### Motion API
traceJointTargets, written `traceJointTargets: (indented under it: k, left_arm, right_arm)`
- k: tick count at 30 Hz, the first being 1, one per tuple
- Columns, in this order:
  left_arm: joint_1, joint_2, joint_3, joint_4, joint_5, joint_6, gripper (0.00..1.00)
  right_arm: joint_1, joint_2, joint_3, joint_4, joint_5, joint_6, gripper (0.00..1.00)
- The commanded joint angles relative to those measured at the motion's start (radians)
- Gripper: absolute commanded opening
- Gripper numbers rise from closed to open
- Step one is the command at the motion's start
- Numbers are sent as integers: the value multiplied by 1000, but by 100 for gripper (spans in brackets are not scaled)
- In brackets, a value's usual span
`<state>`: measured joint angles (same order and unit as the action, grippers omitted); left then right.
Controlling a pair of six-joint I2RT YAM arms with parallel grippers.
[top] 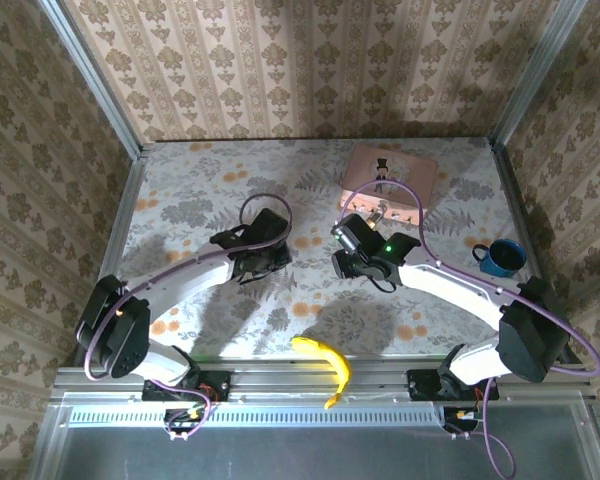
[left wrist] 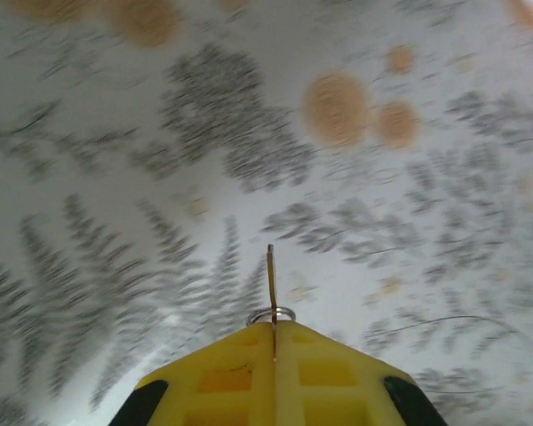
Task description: Unlock a padlock with a key
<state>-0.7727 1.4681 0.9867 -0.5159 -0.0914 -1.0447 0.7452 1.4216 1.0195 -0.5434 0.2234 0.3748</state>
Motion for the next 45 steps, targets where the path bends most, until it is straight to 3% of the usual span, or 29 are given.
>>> traceJointTargets:
  k: [1,7,16,18,22,25,28,36,41,42,45]
  left_arm:
    - [-14,83,33,-222,-52,-46,0]
    - [-13,241,156,-288,-54,-26,0]
    - [12,457,321,-331,34,2,0]
    - [16,480,349,-327,50,13,8]
    - [22,506,400,-312,90,35,9]
    - [29,491,418,-290,116,48,19]
    - [44,440,407,-268,125,58,23]
    - [105,213,284,-181,127,67,56]
    - [205,37,115,-110,66,73,95]
    - [223,5,89,-101,50,84,100]
    - [278,-81,14,-72,6,130,100]
  right_arm:
    - [-9,-23,-16,62,-22,12,45]
    - [-22,-64,-64,114,-63,9,46]
    - [-32,-115,-96,145,-85,24,46]
    - [-38,-124,-98,142,-84,20,46]
    - [-46,-136,-96,127,-68,16,46]
    - [-47,-139,-93,116,-56,25,46]
    - [-47,-135,-89,107,-53,48,46]
    - [-32,-75,-48,56,-22,195,44]
    - [35,37,11,56,-23,291,45]
    - [48,63,31,54,-30,305,45]
    - [75,166,90,75,-94,363,43]
